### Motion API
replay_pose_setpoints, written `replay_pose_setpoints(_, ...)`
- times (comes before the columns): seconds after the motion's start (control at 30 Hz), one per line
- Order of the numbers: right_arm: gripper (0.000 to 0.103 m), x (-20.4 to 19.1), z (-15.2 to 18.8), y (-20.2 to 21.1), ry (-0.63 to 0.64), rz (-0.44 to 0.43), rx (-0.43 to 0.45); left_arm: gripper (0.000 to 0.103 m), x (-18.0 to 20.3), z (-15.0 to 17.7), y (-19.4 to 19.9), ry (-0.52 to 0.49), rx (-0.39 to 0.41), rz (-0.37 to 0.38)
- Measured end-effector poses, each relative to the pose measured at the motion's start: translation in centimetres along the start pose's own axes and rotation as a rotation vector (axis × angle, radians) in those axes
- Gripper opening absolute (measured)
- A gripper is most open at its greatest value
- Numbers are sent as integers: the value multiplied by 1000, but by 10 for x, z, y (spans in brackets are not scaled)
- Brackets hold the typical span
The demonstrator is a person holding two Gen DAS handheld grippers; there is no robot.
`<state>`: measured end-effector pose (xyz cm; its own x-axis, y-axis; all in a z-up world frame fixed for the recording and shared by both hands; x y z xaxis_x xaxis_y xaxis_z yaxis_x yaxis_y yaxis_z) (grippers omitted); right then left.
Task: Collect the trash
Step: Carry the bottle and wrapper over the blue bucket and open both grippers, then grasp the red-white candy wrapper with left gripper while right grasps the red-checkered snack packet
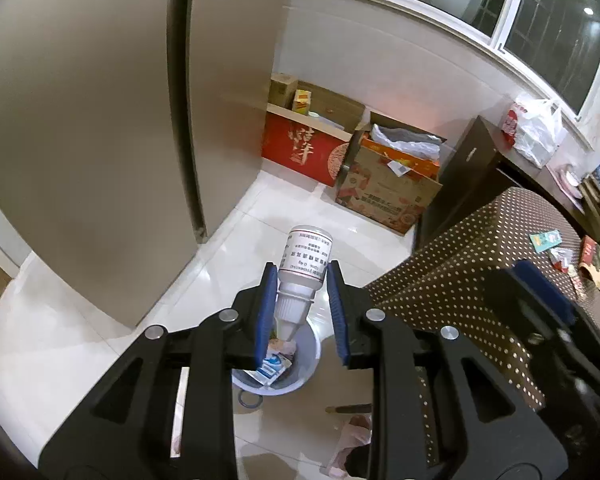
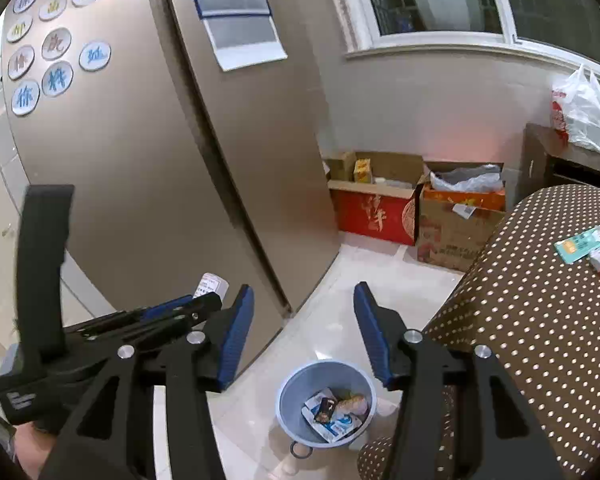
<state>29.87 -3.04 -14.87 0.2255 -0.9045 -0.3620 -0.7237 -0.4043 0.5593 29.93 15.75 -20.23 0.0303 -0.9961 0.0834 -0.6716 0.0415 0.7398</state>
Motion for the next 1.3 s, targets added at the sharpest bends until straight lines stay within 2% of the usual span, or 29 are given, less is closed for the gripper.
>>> replay_pose_setpoints(0.03,53,1,-1,1,-3,2,5,63,1,0,-1,-2,-10,-10)
replay_pose_setpoints(0.07,53,2,-2,3,-5,3,9,79,3,-1,-1,-2,-11,-22)
replay_pose_setpoints(0.13,54,6,-5,5,-13,6,11,79,4,-2,5,2,18,-31)
replay_pose_setpoints(0.37,54,16,-5,14,-34,13,14,79,16,-1,13,-20,20,-34)
replay_pose_setpoints(0.73,56,40,-10,56,-62,26,58,79,53,-5,41,-72,61,-8)
replay_pose_setpoints(0.97,57,75,-16,93,-105,58,110,80,106,-9,56,-144,86,32)
replay_pose_setpoints(1.3,57,161,-21,143,-193,146,164,80,209,-12,51,-296,70,117)
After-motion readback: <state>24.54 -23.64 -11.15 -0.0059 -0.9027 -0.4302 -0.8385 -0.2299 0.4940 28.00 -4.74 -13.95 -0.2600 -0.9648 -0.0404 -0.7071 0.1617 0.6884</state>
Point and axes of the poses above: each gripper's, at about its wrist camera, not at the fingertips, and y roughly against the way its jaws point, x to its right, z to its underside, the point moved 2 cm from there along -y, roughly the way its jaws point, and after that the axes turned 8 degrees about -y, right-handed, at the moved point
